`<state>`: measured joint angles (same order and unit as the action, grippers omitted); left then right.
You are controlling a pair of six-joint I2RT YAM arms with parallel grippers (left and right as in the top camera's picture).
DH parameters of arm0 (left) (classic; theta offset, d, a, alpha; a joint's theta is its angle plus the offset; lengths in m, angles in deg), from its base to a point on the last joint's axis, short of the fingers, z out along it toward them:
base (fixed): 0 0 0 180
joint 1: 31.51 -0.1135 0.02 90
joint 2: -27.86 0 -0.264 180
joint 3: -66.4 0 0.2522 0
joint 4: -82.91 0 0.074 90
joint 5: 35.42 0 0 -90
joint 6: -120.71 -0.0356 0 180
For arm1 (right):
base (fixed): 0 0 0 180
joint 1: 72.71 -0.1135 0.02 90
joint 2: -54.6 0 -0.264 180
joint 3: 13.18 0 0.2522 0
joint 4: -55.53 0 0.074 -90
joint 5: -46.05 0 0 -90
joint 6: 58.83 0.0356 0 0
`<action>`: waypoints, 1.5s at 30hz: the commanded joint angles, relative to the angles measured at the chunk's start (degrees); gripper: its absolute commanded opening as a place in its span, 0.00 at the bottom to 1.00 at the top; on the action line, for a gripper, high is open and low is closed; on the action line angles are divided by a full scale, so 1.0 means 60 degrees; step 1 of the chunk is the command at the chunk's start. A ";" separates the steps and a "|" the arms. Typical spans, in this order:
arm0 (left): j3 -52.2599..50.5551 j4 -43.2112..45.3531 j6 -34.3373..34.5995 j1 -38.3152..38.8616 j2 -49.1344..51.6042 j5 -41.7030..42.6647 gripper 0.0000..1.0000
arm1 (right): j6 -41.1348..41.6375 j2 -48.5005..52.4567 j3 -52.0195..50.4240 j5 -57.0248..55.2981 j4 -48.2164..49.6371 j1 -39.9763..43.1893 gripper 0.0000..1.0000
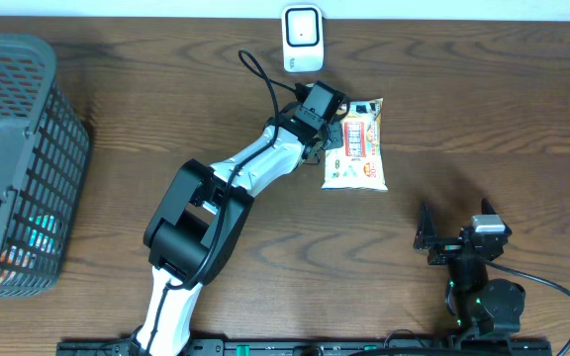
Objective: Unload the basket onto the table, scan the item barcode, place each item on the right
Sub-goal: 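Lower the package onto the table right of the scanner and release, then move the left gripper back into the grey basket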
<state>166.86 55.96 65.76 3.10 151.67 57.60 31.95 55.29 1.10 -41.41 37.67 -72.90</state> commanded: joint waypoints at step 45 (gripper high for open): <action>0.0091 -0.3719 -0.4087 -0.5206 -0.7715 -0.4707 0.60 | -0.0102 -0.0051 -0.0033 -0.0080 -0.0029 -0.0040 0.99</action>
<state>166.88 33.62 44.05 -22.38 107.26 34.11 31.95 55.29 1.10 -41.41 37.67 -72.90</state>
